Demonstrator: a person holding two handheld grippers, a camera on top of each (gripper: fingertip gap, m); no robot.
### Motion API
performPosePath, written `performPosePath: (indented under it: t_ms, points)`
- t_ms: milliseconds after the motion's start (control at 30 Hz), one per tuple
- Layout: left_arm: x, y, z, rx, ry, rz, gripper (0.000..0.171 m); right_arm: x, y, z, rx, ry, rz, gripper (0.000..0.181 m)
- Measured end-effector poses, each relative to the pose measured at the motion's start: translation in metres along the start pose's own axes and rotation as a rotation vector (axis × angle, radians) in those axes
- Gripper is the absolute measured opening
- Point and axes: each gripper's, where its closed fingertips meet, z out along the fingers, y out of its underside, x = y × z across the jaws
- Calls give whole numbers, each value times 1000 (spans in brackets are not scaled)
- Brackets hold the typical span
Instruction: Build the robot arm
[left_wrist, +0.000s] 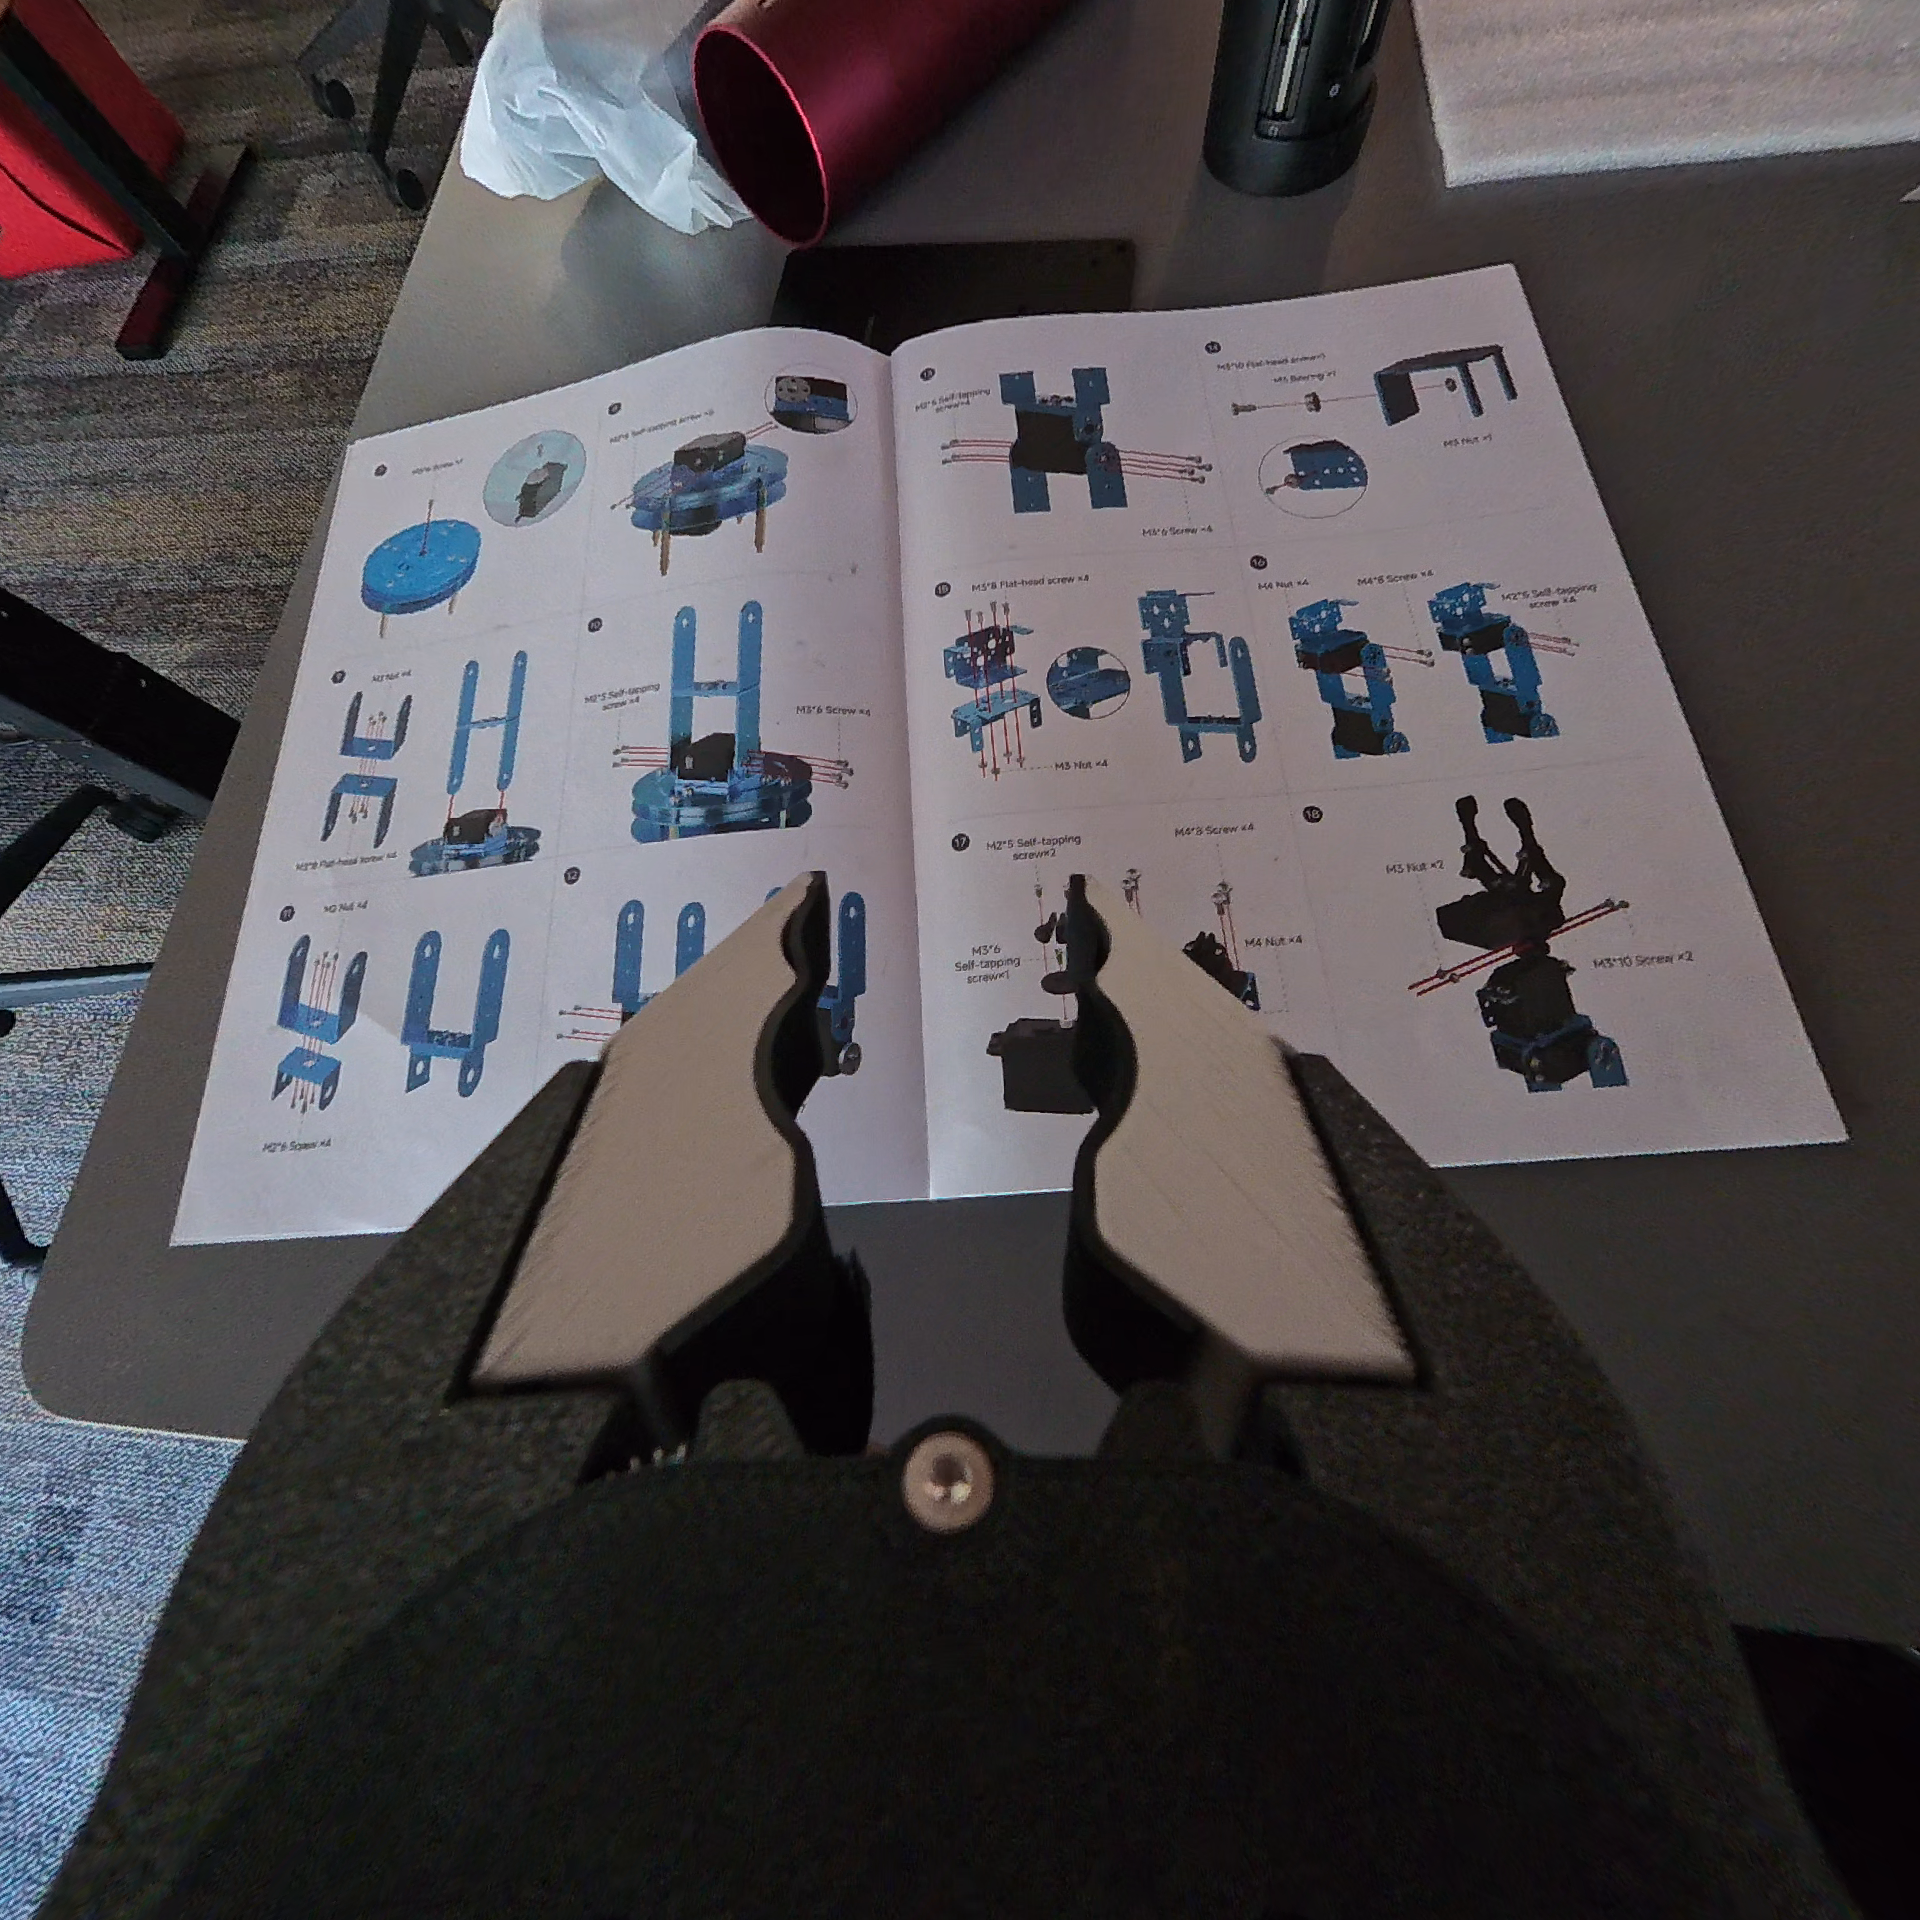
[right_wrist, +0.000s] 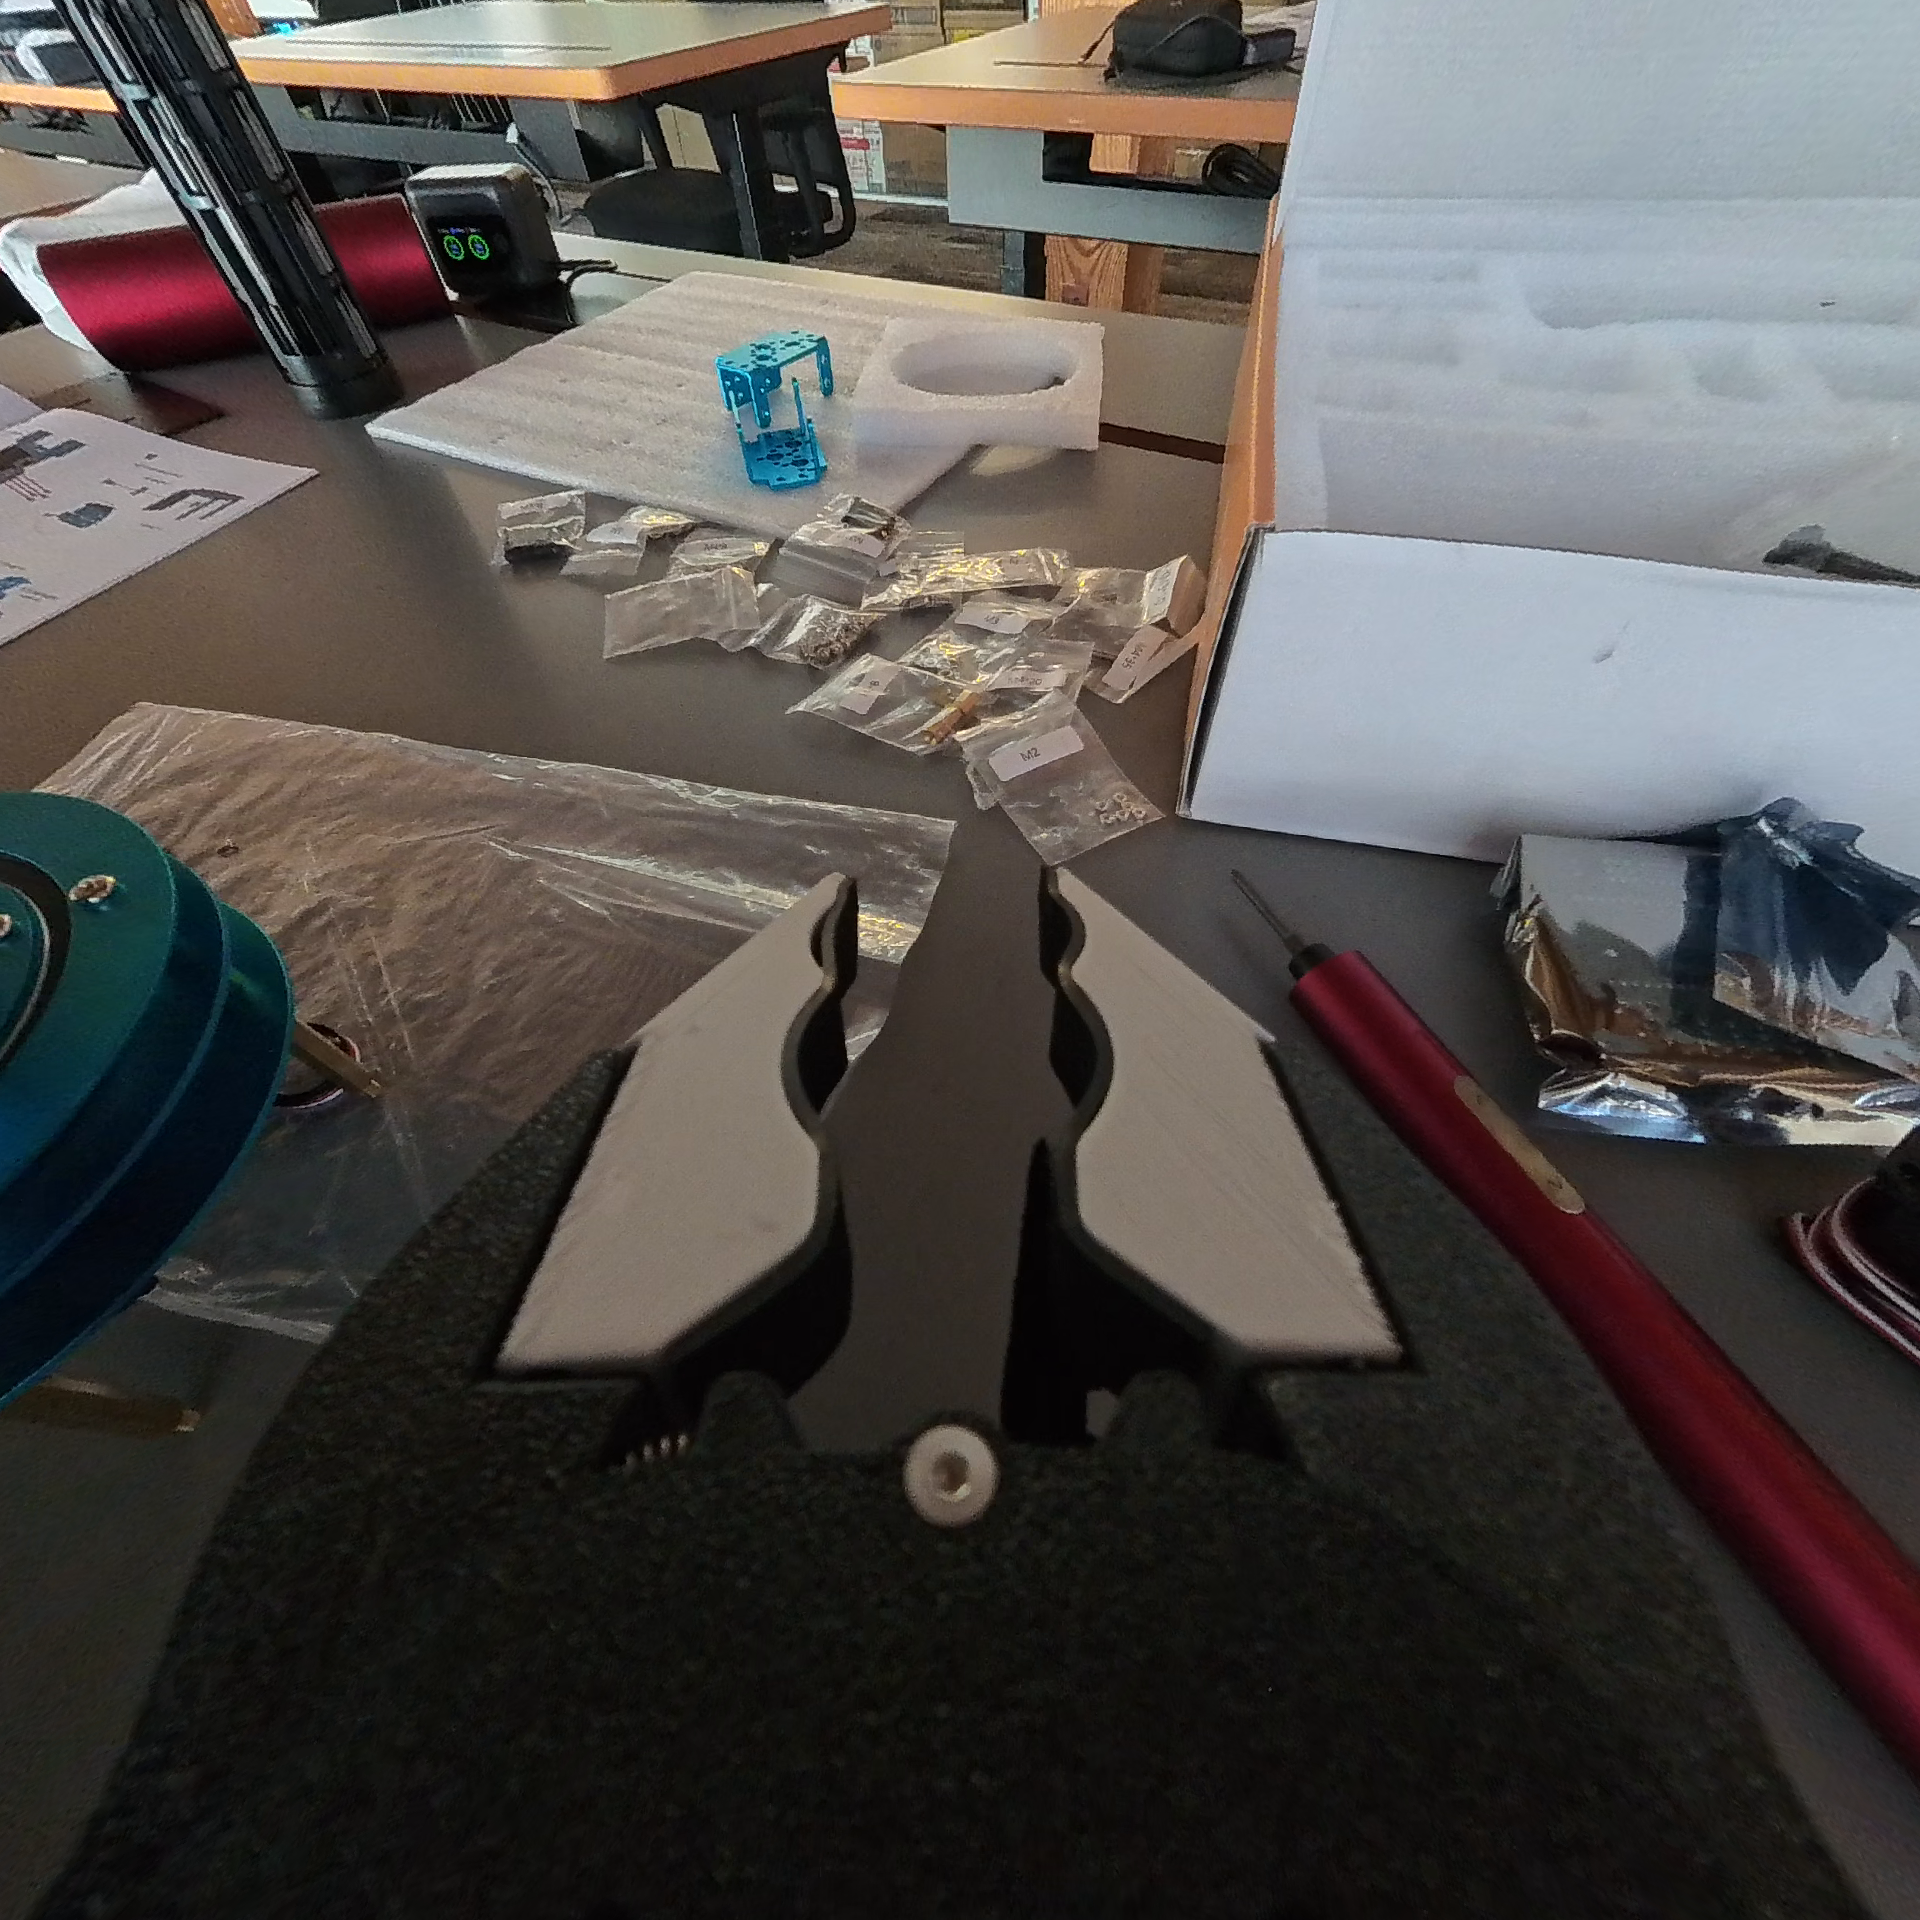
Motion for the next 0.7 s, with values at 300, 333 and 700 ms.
performPosePath:
  t_ms: [300, 333, 700]
  points:
    - [1, 0, 1, -2, 1, 3, 44, 0, 0, 0, -1, -1, 1, 34]
    - [1, 1, 1, -2, 0, 3, 45, 0, 0, 0, -1, -1, 0, 34]
    - [4, -1, 2, -2, 6, 8, 45, 0, 1, 0, -2, 0, -4, 34]
